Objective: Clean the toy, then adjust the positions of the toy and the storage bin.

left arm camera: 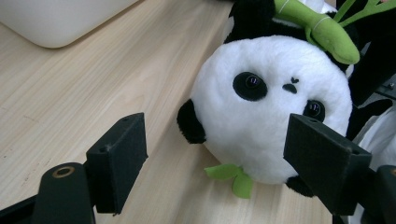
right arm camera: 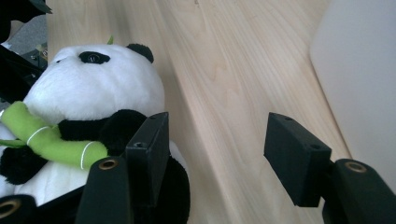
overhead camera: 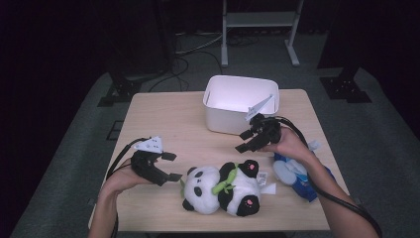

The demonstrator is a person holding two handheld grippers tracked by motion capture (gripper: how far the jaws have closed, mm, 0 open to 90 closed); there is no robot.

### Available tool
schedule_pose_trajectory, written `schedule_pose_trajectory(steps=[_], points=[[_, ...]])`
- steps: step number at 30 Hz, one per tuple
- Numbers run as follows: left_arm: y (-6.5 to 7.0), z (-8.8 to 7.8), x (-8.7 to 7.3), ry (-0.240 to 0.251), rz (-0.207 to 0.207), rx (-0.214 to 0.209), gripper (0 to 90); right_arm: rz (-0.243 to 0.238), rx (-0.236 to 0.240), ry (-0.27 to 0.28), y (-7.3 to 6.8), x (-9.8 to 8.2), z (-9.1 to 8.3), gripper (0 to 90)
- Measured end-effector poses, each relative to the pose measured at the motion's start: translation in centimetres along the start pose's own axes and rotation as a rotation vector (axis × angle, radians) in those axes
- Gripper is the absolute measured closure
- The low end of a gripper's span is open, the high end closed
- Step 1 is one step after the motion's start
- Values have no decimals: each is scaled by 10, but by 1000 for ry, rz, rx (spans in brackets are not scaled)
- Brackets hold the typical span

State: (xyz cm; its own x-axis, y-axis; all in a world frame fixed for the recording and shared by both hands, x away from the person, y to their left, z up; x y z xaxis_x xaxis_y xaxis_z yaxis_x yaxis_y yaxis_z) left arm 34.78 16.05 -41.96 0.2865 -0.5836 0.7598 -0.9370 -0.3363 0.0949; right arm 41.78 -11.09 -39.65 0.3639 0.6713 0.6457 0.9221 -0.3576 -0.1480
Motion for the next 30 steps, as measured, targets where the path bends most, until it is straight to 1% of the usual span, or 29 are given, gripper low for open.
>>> schedule_pose_trajectory(steps=[2,4,10,11,12,17,20,21,22,24,25,28,29,30], points=[[0,-1,0,2,-3,1,198,2,-1,0,0,1,-1,391],[-1,-3,-1,0,-2,11,199,-12,-3,0,3,2,-1,391],[-2,-6,-3,-1,-5,21,192,-12,-19,-3,10,8,-4,390],[-3,-6,-4,-8,1,22,191,-25,-31,-8,14,11,-7,391],[-4,-6,-5,-7,-2,24,189,-27,-36,-9,15,13,-8,391],[-8,-8,-7,-4,-11,32,188,-23,-51,-8,26,23,-12,392],[-9,-7,-8,-5,-13,31,187,-32,-58,-15,32,28,-12,397],[-9,-7,-8,-5,-13,31,185,-32,-58,-15,32,28,-12,397],[-10,-7,-9,-8,-16,28,183,-46,-70,-21,35,33,-13,407],[-10,-7,-9,-8,-17,30,183,-51,-69,-19,37,35,-13,409],[-11,-7,-10,-7,-18,31,183,-55,-74,-18,40,40,-14,418],[-11,-9,-10,-5,-22,34,183,-59,-80,-25,43,44,-14,420],[-11,-11,-11,-5,-21,37,183,-71,-89,-40,47,48,-13,432],[-11,-12,-10,2,-22,38,183,-72,-90,-40,49,51,-12,435]])
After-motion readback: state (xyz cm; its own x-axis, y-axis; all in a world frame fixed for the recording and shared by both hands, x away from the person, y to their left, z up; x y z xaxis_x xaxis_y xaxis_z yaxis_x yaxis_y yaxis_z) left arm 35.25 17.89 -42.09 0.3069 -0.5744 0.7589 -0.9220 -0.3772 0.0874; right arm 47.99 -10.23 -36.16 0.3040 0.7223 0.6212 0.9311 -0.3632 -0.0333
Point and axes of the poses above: each handheld gripper's, and its own axes: z roughly forward along the jaws, x roughly out of its top, y roughly to its right, the point moved 7 cm from there along z, roughly forward along the jaws, and after that the axes turned 1 degree about y, right-handed, at the moved point
